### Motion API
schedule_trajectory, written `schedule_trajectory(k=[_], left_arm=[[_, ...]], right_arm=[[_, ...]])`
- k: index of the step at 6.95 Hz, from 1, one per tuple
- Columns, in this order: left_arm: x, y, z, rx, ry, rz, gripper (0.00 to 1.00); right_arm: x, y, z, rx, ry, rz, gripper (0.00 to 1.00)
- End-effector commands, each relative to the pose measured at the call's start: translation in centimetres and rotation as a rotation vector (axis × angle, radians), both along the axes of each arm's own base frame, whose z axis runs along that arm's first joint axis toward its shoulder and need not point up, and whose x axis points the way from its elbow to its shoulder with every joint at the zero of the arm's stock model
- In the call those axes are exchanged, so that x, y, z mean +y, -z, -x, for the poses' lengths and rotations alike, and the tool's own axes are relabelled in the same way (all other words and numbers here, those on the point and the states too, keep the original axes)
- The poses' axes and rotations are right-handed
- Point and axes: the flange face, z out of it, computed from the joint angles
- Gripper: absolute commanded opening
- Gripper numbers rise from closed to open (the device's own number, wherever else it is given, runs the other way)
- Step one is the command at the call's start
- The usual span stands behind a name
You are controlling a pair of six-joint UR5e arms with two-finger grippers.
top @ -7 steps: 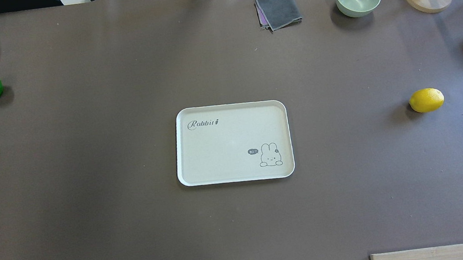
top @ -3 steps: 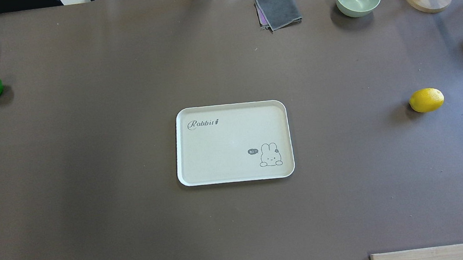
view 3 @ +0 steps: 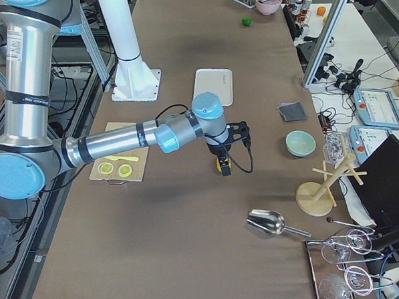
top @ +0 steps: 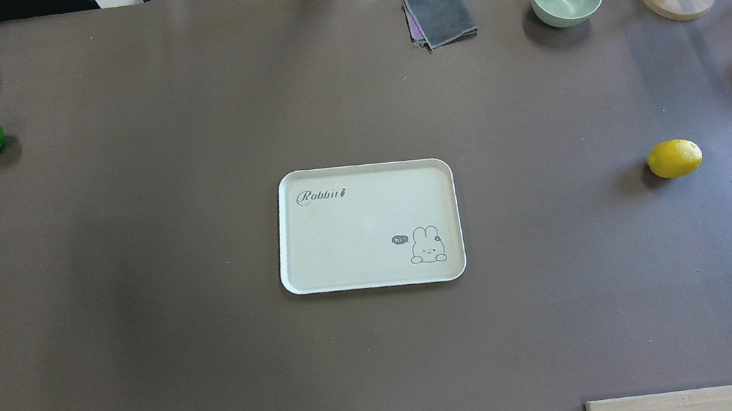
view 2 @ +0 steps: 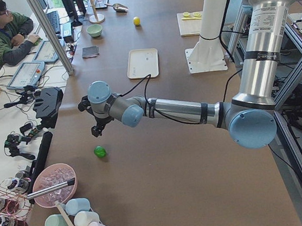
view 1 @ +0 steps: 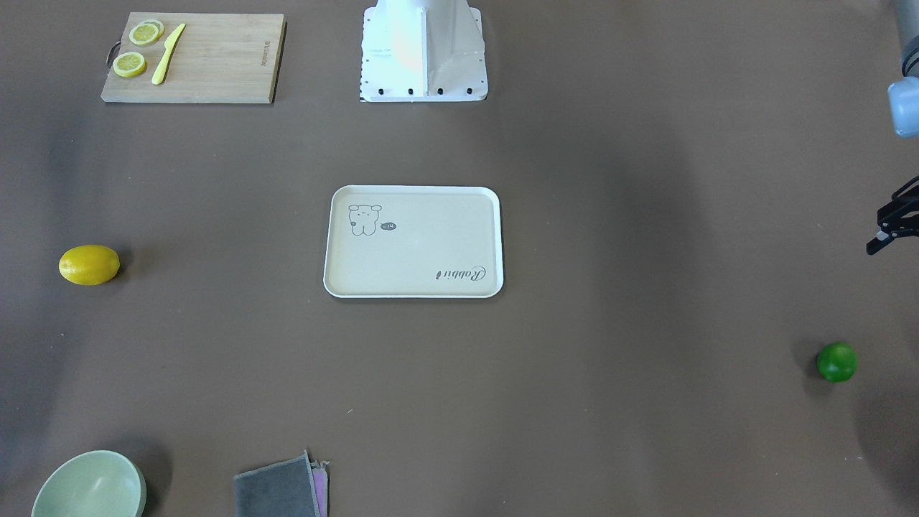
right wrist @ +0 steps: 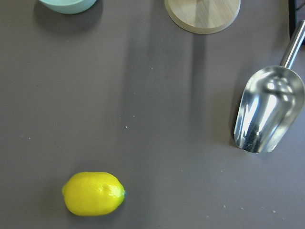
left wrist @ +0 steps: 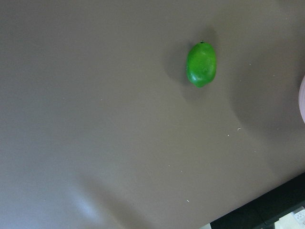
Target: Place all lemons on tray
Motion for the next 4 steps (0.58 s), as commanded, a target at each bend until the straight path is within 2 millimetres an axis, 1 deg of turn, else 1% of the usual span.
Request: schedule_trajectory(k=[1,2,3,4], left_arm=[[-2.6,-5.0,-5.5,-0.070,-0.037,-0.038,0.99],[-4.2,-5.1,-8.1,-0.142,0.006,-0.042,0.98],[-5.1,-5.5,-11.0,-0.193,0.025,-0.032,0.98],[-6.2,-6.7,-11.8,-0.214,0.047,-0.044,0.98]], right_arm=[[-1.5,3.0,7.1,0.009,-0.050,0.028,1.00],[-1.4,2.9,7.8,0.016,-0.044,0.026,1.00],[-1.4,2.8,7.8,0.019,-0.045,0.027,1.00],[-1.4,2.8,7.8,0.019,-0.045,0.027,1.00]])
